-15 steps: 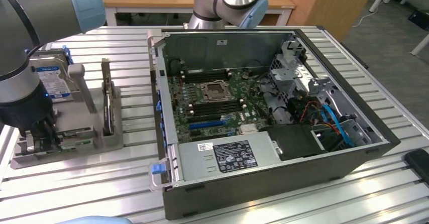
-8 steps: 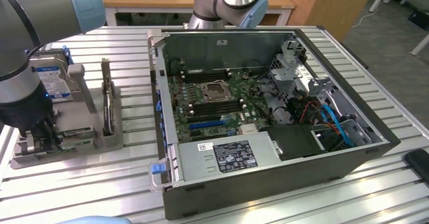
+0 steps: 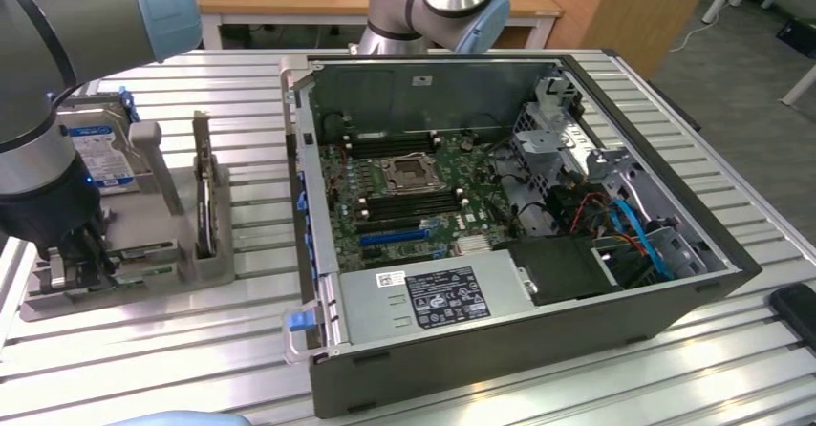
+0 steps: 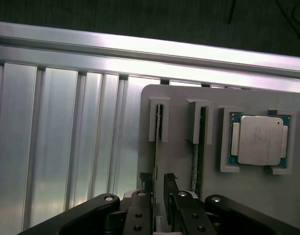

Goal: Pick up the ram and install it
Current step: 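Pick up the ram and move it above insertion slot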

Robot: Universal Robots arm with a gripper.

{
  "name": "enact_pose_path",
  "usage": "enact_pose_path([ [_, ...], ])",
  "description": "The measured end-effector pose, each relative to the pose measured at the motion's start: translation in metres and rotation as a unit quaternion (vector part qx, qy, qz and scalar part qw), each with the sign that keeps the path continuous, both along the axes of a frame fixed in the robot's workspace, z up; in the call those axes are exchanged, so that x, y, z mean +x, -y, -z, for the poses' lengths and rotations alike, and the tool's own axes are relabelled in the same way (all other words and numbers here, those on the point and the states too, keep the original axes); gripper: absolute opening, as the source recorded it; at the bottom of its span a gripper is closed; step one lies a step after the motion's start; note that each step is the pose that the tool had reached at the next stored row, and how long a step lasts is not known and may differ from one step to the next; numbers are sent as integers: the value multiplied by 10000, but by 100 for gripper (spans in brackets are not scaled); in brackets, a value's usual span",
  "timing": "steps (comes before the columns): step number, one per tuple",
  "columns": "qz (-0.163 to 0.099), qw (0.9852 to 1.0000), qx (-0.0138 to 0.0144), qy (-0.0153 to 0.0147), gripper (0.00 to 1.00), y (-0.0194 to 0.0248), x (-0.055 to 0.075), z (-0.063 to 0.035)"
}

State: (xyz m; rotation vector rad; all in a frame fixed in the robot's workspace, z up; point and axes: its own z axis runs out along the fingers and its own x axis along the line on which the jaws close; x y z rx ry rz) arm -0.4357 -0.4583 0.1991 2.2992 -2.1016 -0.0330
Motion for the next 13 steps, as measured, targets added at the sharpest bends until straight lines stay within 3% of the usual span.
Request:
enact_pose_path([
  [13,-1,10000,-21,0,24,4,0,17],
])
